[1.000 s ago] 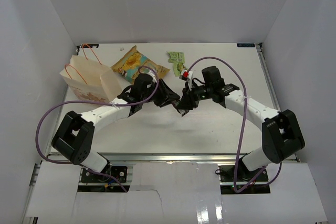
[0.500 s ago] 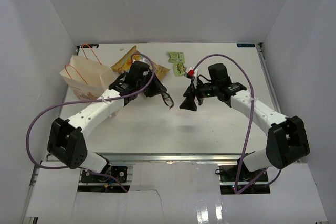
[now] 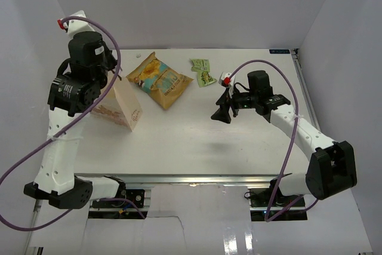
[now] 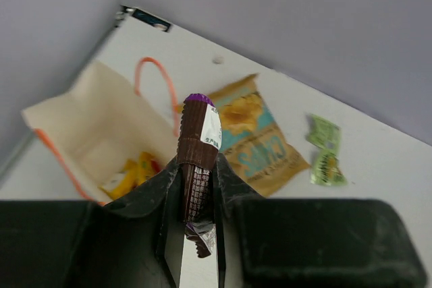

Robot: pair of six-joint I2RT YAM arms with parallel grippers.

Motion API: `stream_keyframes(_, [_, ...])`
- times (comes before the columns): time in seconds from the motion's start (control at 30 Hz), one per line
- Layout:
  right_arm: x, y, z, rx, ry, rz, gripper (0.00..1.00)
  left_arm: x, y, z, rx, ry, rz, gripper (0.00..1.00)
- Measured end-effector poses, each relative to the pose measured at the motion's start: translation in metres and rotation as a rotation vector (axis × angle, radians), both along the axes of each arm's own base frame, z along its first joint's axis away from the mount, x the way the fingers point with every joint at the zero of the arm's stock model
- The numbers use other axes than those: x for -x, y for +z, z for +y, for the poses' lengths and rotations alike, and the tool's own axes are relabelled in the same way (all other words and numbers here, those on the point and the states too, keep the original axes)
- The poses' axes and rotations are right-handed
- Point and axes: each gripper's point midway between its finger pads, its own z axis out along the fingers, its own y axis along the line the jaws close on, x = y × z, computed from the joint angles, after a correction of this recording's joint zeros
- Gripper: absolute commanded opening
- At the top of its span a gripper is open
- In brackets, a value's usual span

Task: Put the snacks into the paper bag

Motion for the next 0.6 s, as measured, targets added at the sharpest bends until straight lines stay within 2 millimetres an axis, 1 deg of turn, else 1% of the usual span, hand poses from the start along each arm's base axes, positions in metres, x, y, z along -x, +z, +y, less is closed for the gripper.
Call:
stream_keyframes(0.07, [0.0,-0.001,0.0,0.001,-0.001,0.003,0.78,0.004,0.0,0.024,-0.067,0.077,0.02,0.29])
stream_keyframes(0.13, [-0.001,-0.001,-0.001,0.002,-0.003,0.003,0.78,0.002,-0.008,0.042,-0.13,0.139,0.063,0.29])
stream_keyframes(0.2, [-0.002,-0.001,-0.002,0.002,-0.006,0.003,0.78,-0.006,-0.023,0.055,-0.188,0.18,0.121,0.3])
stream_keyframes(0.3, [-0.003,-0.001,-0.003,0.002,-0.012,0.003,0.78,-0.021,-0.051,0.068,-0.256,0.204,0.211,0.32])
stream_keyframes(0.4, [-0.004,-0.002,-0.003,0.004,-0.015,0.002,0.78,-0.031,-0.072,0.08,-0.289,0.217,0.275,0.32])
stream_keyframes(0.47, [-0.005,-0.002,-0.004,0.007,-0.019,0.002,0.78,-0.038,-0.079,0.088,-0.296,0.228,0.294,0.39])
stream_keyframes(0.5, [-0.006,-0.003,-0.004,0.01,-0.025,0.003,0.78,-0.04,-0.081,0.091,-0.299,0.231,0.299,0.45])
stream_keyframes(0.53, [-0.007,-0.004,-0.004,0.013,-0.034,0.008,0.77,-0.042,-0.083,0.094,-0.297,0.237,0.3,0.65])
stream_keyframes(0.6, [-0.016,-0.01,-0.007,0.034,-0.084,0.028,0.76,-0.043,-0.085,0.097,-0.29,0.236,0.301,0.84])
